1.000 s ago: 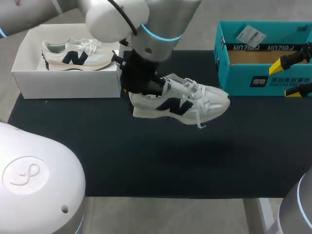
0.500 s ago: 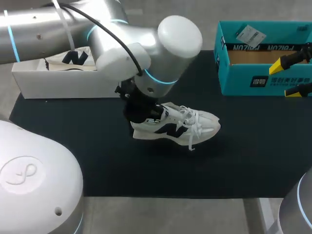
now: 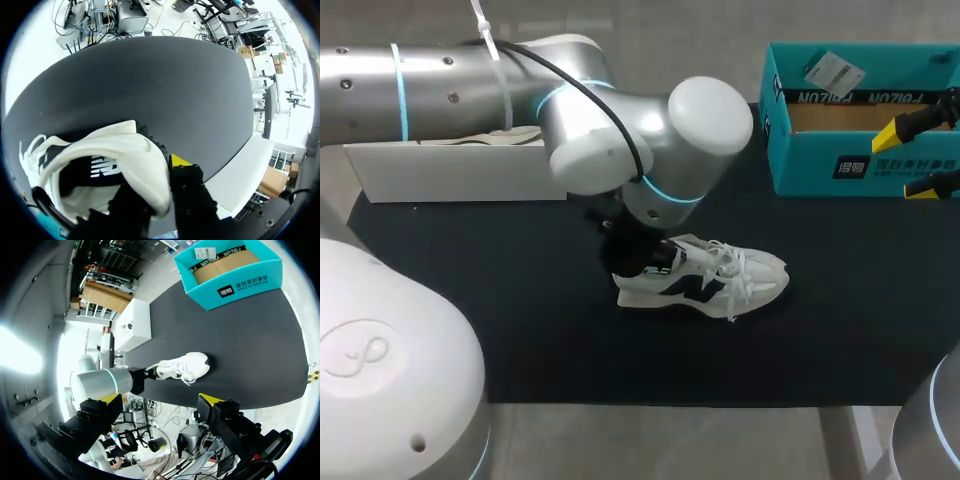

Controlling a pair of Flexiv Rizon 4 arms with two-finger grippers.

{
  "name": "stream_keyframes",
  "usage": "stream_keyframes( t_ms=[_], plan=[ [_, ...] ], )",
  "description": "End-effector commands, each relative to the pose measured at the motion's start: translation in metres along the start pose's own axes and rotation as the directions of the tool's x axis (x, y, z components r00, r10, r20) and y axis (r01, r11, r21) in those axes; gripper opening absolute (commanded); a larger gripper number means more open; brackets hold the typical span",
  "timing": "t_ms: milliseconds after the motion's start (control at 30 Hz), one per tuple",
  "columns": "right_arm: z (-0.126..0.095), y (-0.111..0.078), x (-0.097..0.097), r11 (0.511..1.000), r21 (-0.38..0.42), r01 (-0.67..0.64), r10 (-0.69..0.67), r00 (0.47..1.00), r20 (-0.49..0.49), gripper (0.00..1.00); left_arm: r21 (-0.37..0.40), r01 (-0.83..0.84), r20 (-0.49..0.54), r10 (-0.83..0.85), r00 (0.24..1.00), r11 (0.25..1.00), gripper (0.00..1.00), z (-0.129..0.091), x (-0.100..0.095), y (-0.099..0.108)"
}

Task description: Take the shoe out of the shoebox, open the shoe tongue, remove and reinsert the insole, then place the shoe into the shoebox

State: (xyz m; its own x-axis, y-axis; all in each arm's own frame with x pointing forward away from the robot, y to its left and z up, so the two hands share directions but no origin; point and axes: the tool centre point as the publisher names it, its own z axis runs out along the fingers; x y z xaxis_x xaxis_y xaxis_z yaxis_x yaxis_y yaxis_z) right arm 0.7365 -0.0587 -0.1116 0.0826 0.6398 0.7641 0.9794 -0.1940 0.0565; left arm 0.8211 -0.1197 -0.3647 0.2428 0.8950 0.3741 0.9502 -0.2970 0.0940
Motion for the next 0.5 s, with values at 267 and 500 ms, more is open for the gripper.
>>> stream_keyframes(
  t_ms=[267, 500],
  plan=[
    [0.001, -0.001, 0.0, 1.0, -0.002, -0.001, 0.001, 1.0, 0.002, 1.0, 0.026, -0.014, 0.014, 0.014, 1.0, 1.0, 0.0, 0.012, -0.021, 0.005],
    [0.001, -0.001, 0.0, 1.0, -0.002, -0.001, 0.001, 1.0, 0.002, 1.0, 0.075, -0.021, -0.013, 0.022, 1.0, 0.997, 0.0, 0.022, -0.03, 0.0]
  ],
)
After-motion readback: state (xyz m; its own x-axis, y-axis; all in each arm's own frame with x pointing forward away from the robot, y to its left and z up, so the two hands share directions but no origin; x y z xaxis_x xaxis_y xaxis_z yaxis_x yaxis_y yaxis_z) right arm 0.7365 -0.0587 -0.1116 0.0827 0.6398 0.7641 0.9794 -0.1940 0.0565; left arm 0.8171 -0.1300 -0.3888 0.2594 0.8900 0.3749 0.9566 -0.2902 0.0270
